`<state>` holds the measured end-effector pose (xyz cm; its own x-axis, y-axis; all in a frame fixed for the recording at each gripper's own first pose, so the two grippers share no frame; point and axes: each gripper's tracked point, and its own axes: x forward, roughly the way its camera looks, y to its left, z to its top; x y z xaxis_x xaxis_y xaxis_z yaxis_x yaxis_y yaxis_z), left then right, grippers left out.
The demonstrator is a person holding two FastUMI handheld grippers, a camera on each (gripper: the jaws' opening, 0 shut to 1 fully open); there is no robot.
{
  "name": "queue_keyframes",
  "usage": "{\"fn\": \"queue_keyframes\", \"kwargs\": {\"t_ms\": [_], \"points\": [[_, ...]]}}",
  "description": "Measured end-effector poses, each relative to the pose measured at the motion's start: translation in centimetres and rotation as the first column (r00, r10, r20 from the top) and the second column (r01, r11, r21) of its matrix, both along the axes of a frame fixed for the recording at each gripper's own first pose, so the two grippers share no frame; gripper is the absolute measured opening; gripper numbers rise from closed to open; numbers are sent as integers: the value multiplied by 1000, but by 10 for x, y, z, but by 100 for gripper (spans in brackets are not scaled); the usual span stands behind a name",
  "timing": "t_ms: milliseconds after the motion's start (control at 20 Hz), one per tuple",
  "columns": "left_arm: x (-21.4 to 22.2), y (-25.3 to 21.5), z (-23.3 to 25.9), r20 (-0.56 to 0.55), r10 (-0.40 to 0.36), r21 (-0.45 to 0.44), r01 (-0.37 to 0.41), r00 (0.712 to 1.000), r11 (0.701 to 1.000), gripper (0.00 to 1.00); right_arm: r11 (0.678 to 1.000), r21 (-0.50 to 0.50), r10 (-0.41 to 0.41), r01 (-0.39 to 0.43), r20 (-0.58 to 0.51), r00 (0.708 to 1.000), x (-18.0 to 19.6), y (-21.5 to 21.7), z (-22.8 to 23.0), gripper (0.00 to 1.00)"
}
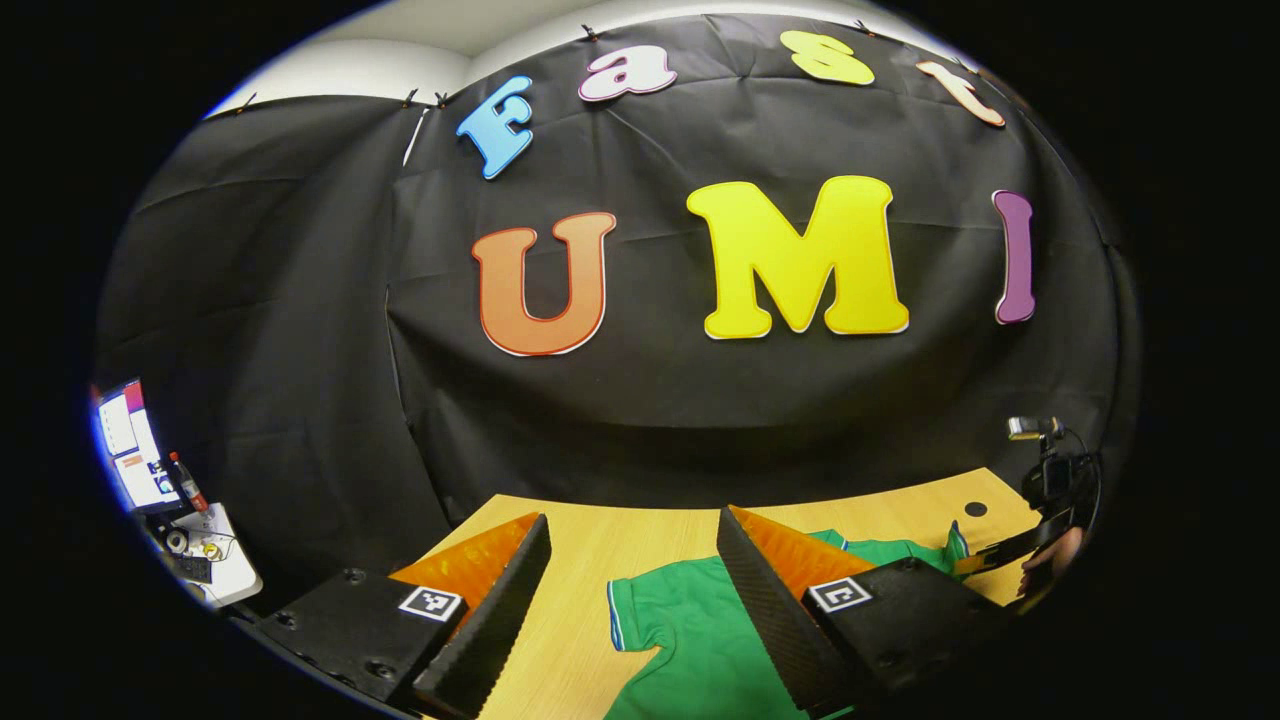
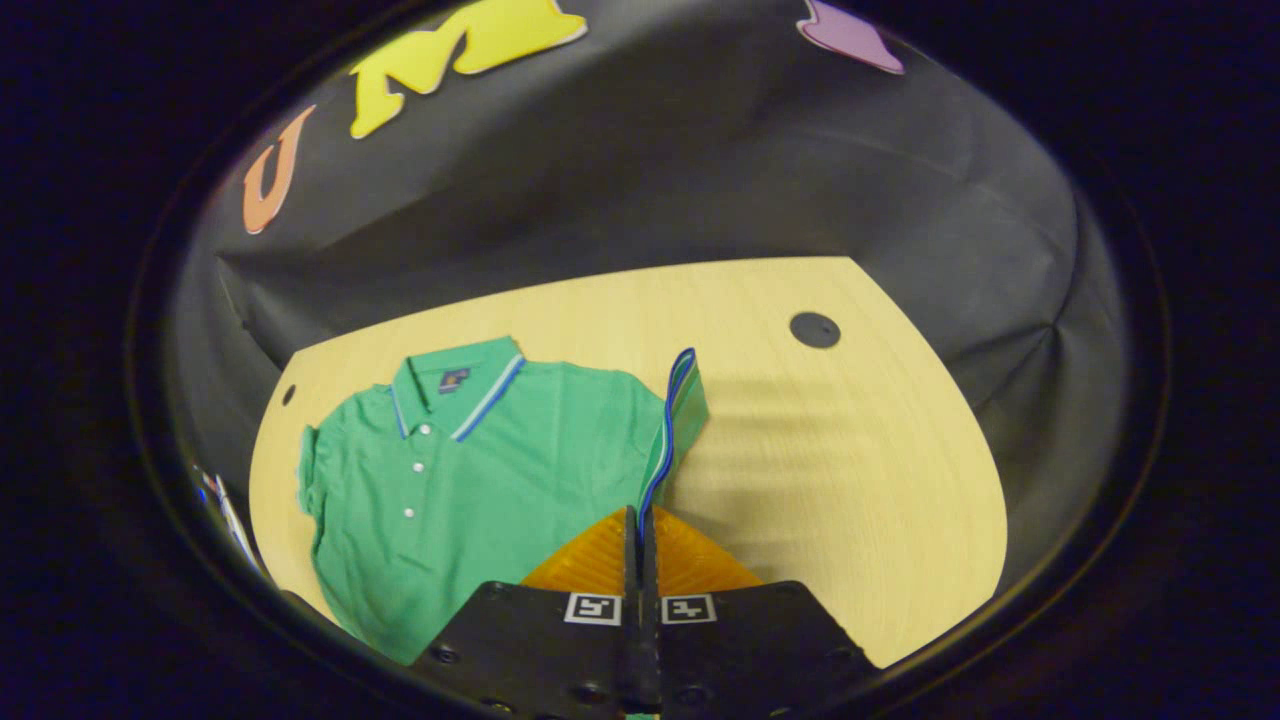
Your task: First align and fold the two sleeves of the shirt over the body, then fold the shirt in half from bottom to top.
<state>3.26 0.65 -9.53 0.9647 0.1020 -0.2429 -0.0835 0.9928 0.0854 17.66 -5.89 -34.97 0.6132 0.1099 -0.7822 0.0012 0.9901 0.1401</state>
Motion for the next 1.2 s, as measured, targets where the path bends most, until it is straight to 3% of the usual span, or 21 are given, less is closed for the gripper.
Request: {"fn": "queue_keyframes", "kwargs": {"t_ms": [250,650,750,900,950,1050,1200], "points": [[-2,14,-5,-4,14,-13,-14,1000,1000,100,994,-12,107,-107,31,994,6,69,20,0],[-9,46,-24,-49,12,-40,-14,999,999,100,990,24,137,-138,9,990,10,149,9,0],[-4,58,-35,-69,10,-43,-13,998,999,100,987,17,157,-157,26,987,5,151,17,17],[7,65,-56,-100,-14,-54,8,995,998,100,984,-32,180,-177,108,978,-1,143,44,57],[11,69,-63,-114,-19,-58,13,993,998,100,982,-30,187,-185,134,973,-7,141,56,65],[19,66,-82,-150,-39,-92,26,988,995,100,977,-55,211,-205,167,963,-26,128,78,75],[32,54,-117,-219,-85,-150,53,972,987,100,974,-84,223,-210,203,953,-62,101,109,80]]}}
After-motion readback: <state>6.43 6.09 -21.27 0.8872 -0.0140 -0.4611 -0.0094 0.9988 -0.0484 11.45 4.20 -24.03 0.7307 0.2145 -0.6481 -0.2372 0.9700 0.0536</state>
